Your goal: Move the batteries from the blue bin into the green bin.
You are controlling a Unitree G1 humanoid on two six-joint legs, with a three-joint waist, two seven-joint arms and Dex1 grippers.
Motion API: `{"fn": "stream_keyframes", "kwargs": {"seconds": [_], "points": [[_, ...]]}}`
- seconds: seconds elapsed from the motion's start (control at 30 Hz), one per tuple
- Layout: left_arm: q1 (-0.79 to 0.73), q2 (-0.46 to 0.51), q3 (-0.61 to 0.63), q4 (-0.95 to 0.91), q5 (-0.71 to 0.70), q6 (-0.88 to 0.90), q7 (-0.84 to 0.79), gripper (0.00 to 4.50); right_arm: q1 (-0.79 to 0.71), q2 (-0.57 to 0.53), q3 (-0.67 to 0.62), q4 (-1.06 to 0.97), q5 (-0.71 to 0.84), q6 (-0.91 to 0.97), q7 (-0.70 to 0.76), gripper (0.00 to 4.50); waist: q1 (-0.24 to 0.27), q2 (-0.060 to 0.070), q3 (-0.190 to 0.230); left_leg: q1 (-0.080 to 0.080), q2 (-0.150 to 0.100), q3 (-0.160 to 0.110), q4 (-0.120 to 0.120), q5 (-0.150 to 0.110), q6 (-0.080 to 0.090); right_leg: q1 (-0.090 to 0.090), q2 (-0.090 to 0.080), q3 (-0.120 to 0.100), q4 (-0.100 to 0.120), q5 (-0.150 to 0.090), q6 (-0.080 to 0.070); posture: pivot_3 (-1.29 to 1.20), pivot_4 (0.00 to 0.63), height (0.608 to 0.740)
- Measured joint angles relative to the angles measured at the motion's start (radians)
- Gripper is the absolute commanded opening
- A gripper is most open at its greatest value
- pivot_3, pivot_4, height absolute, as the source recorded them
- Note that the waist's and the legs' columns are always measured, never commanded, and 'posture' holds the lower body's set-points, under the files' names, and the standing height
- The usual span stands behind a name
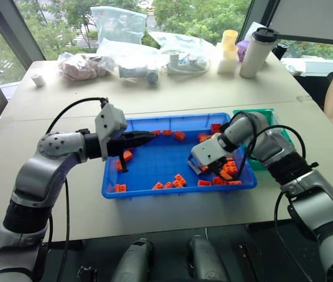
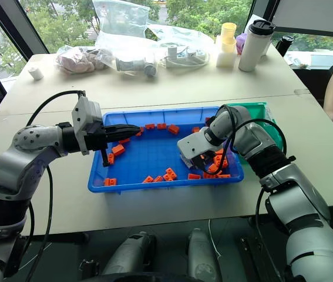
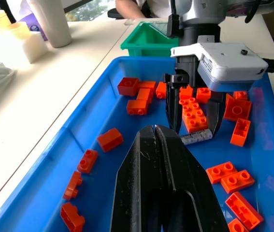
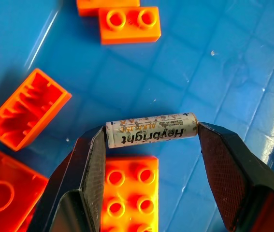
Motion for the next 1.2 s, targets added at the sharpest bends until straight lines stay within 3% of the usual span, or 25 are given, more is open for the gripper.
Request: {"fn": "stream_keyframes", "kwargs": {"seconds": [0.13, 0.27, 0.4, 0.53, 0.67, 0.7, 0.93, 1.2], "points": [[-0.001, 0.0, 0.0, 0.0, 0.0, -0.001, -0.001, 0.0, -0.029, -0.069, -0.131, -0.063, 0.031, 0.173, -0.067, 2.28, 0.006, 0.0, 0.0, -0.003, -0.001, 0.0, 0.001, 0.0, 0.0, -0.003, -0.001, 0.0, 0.0, 0.0, 0.0, 0.0, 0.15, 0.74], [-0.011, -0.008, -0.003, 0.012, 0.001, -0.005, -0.008, 0.0, -0.021, -0.258, -0.304, -0.137, 0.053, 0.302, -0.121, 2.28, 0.022, 0.0, 0.0, -0.004, -0.001, 0.0, 0.0, 0.0, 0.0, -0.003, -0.001, -0.001, -0.001, 0.0, 0.0, 0.0, 0.15, 0.74], [-0.029, -0.023, -0.011, 0.048, 0.003, -0.019, -0.029, 0.0, 0.102, -0.383, -0.396, -0.184, 0.059, 0.365, -0.156, 2.28, 0.023, 0.0, 0.0, -0.004, 0.0, 0.001, 0.0, -0.001, 0.001, -0.003, -0.001, 0.0, -0.001, 0.0, 0.0, 0.0, 0.15, 0.74], [-0.065, -0.042, -0.032, 0.093, 0.008, -0.052, -0.056, 0.0, 0.194, -0.397, -0.429, -0.199, 0.08, 0.432, -0.184, 2.28, 0.008, 0.001, 0.001, -0.003, 0.0, 0.002, -0.001, -0.002, 0.004, -0.003, -0.001, 0.001, 0.001, 0.0, 0.0, 0.0, 0.15, 0.74], [-0.096, -0.058, -0.05, 0.149, 0.027, -0.081, -0.08, 0.0, 0.255, -0.395, -0.446, -0.215, 0.119, 0.477, -0.211, 4.19, 0.001, 0.001, 0.001, -0.003, 0.0, 0.002, -0.001, -0.002, 0.003, -0.003, -0.001, 0.001, 0.0, 0.0, 0.0, 0.0, 0.15, 0.74], [-0.103, -0.058, -0.05, 0.16, 0.032, -0.089, -0.089, 0.0, 0.267, -0.395, -0.446, -0.214, 0.121, 0.49, -0.222, 4.41, 0.001, 0.001, 0.001, -0.003, 0.0, 0.002, -0.001, -0.002, 0.003, -0.003, -0.001, 0.001, 0.0, 0.0, 0.0, 0.0, 0.15, 0.74], [-0.111, -0.056, -0.062, 0.184, 0.045, -0.1, -0.121, 0.0, 0.283, -0.407, -0.496, -0.297, 0.18, 0.538, -0.264, 4.41, 0.003, 0.001, 0.001, -0.003, 0.0, 0.002, 0.0, -0.002, 0.003, -0.003, -0.001, 0.001, 0.0, 0.0, 0.0, 0.0, 0.15, 0.74], [-0.113, -0.013, -0.042, 0.169, 0.024, -0.071, -0.145, 0.0, 0.324, -0.371, -0.59, -0.646, 0.437, 0.793, -0.259, 4.41, 0.003, 0.001, 0.001, -0.003, 0.0, 0.001, 0.0, -0.002, 0.004, -0.003, -0.001, 0.001, 0.0, 0.0, 0.0, 0.0, 0.15, 0.74]]}}
